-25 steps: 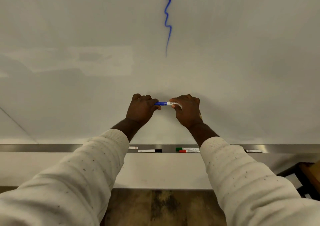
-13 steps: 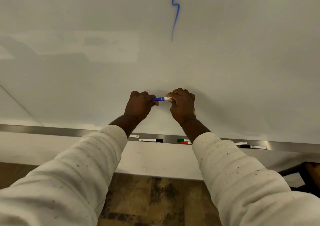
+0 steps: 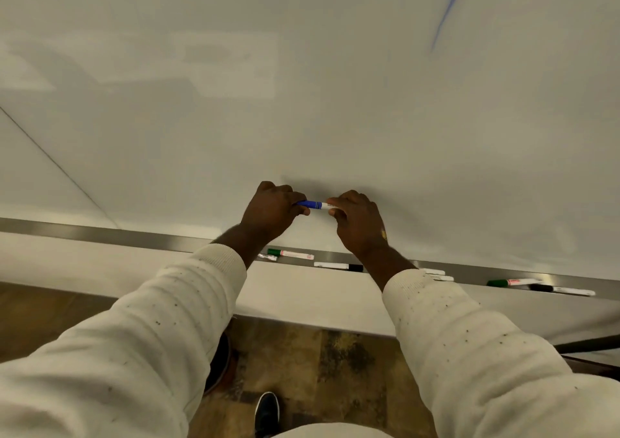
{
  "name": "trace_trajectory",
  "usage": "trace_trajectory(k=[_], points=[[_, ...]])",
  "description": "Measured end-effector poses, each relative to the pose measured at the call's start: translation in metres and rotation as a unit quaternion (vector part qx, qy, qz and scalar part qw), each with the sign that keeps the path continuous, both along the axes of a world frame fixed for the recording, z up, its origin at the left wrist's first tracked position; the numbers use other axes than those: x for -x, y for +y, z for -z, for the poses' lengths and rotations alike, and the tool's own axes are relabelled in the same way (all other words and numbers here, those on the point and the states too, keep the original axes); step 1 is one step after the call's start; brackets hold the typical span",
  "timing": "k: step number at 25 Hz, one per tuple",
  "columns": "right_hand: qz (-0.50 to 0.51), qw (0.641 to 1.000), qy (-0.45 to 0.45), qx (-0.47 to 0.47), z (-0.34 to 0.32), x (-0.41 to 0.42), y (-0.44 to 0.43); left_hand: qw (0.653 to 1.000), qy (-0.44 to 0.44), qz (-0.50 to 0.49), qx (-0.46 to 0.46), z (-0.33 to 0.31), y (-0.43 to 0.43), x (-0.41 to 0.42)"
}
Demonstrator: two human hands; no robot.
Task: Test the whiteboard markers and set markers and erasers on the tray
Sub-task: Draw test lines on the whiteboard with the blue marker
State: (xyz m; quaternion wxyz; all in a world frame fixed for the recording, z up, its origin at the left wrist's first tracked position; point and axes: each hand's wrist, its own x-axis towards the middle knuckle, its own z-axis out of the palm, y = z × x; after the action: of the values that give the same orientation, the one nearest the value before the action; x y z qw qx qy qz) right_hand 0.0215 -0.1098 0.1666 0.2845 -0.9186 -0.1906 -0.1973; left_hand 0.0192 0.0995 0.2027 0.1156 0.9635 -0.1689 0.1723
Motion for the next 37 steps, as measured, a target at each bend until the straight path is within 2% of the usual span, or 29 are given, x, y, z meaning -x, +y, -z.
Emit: trace_trajectory(k=[4, 10, 18, 22, 29, 37], points=[[0.031, 0.999, 0.041, 0.011, 0.025, -0.005, 0.042, 1.000, 0.022, -0.001, -0.011, 0.027, 0.053, -0.011], [0.060, 0.980, 0.184, 0.043, 0.059, -0.007, 0.108, 0.997, 0.070, 0.000, -0.035, 0.080, 0.130, -0.025], [0.077, 0.957, 0.275, 0.043, 0.087, -0.006, 0.166, 0.990, 0.132, 0.002, -0.049, 0.122, 0.183, -0.019], [0.087, 0.955, 0.280, 0.040, 0.095, -0.005, 0.171, 0.986, 0.158, 0.004, -0.050, 0.132, 0.188, -0.020], [0.086, 0.960, 0.264, 0.031, 0.099, -0.012, 0.178, 0.987, 0.154, 0.003, -0.054, 0.138, 0.199, -0.028], [0.019, 0.962, 0.272, 0.007, 0.120, -0.021, 0.251, 0.975, 0.189, -0.106, -0.038, 0.145, 0.268, -0.020]])
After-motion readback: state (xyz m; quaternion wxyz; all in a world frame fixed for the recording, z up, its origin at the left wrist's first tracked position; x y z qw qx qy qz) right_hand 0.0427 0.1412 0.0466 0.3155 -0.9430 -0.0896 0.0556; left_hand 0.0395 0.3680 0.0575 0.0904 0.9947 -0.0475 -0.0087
